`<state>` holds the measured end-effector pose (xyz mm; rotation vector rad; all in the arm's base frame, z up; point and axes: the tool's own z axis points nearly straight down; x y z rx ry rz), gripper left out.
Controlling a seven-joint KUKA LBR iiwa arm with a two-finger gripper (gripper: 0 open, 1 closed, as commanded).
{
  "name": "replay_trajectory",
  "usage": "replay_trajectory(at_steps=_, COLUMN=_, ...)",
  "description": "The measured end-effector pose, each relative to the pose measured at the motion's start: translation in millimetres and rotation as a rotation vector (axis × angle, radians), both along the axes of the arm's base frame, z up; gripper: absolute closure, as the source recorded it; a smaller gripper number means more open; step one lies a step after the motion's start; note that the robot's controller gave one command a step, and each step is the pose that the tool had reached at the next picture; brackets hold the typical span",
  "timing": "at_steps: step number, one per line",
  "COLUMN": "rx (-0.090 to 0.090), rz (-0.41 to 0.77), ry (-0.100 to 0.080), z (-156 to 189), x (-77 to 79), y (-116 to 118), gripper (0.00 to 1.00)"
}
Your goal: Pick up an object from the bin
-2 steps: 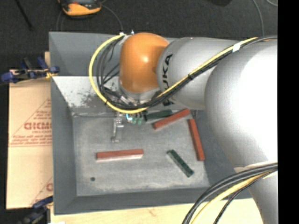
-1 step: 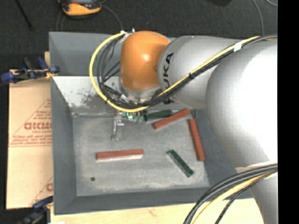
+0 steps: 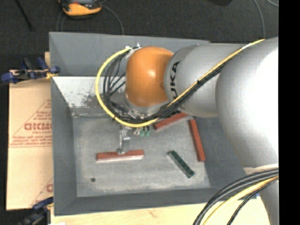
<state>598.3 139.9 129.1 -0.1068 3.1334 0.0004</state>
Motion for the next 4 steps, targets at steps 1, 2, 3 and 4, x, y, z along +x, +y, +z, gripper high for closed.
replay_trajectory(at_steps=1, rx=0.001, rz=0.005, ry=0.004, z=-21.0, x=-62.4, y=12.6, gripper=0.0)
replay_trajectory(at_steps=2, rx=0.002, rz=-0.056, ry=0.004, z=-56.3, x=-9.1, y=7.6, gripper=1.0)
replay_trajectory(at_steps=3, rx=0.002, rz=-0.056, ry=0.004, z=-56.3, x=-9.1, y=7.5, gripper=1.0)
replay_trajectory(at_steps=4, rx=0.0, rz=-0.072, ry=0.013, z=-16.0, x=-22.0, y=-4.8, gripper=1.0)
